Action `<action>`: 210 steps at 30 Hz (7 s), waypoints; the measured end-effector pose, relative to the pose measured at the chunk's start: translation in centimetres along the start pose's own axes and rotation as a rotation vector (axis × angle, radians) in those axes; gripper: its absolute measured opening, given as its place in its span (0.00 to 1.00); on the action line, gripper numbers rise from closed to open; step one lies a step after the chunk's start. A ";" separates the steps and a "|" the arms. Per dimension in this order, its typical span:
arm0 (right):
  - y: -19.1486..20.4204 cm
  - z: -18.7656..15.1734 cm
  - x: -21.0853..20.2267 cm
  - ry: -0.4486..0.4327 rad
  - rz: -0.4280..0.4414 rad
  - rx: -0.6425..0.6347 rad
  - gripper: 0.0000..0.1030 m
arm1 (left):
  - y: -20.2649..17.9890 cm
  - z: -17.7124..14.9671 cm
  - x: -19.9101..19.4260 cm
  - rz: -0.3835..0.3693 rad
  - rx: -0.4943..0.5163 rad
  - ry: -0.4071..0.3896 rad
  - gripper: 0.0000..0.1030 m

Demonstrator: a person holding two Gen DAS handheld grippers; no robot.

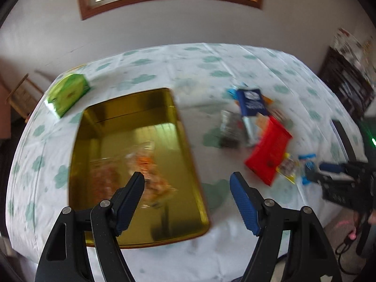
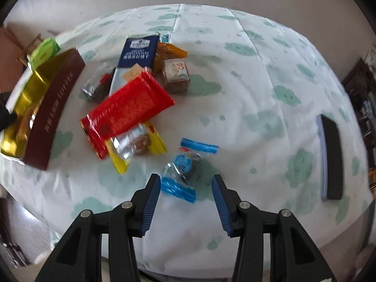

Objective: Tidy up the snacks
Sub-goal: 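Grasp the yellow-wrapped candy with the left tool while the right tool grasps a blue-wrapped candy, then carry the yellow candy into the tin and open the left tool, then carry the blue-wrapped candy into the tin and release it with the right tool, then grasp the red wrapper bar with the left tool while the right tool grasps the small cake box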

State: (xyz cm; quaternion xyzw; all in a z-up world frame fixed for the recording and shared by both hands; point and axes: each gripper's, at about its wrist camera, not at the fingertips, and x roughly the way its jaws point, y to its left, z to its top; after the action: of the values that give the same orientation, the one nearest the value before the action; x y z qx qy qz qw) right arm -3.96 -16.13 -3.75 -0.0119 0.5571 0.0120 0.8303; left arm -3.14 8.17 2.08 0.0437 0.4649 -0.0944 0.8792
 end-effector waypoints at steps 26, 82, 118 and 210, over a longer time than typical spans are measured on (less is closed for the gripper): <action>-6.6 0.7 1.5 -0.048 0.036 0.034 0.31 | -13.6 1.6 7.0 -0.244 0.245 0.149 0.60; -6.5 0.7 1.8 -0.033 0.013 0.018 0.31 | -1.9 5.0 2.3 0.017 0.014 0.025 0.23; -2.3 3.2 -0.6 -0.084 0.018 -0.040 0.31 | 12.6 2.6 8.8 0.232 -0.159 0.160 0.45; 0.3 10.8 5.7 -0.088 0.142 -0.124 0.37 | -8.9 4.0 7.4 -0.080 0.227 0.058 0.74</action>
State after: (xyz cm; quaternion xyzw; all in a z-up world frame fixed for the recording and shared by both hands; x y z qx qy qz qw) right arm 8.19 -15.38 -4.90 -0.0232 0.5176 0.1059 0.8487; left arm 2.31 -2.10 -1.74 0.1272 0.4780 -0.1804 0.8502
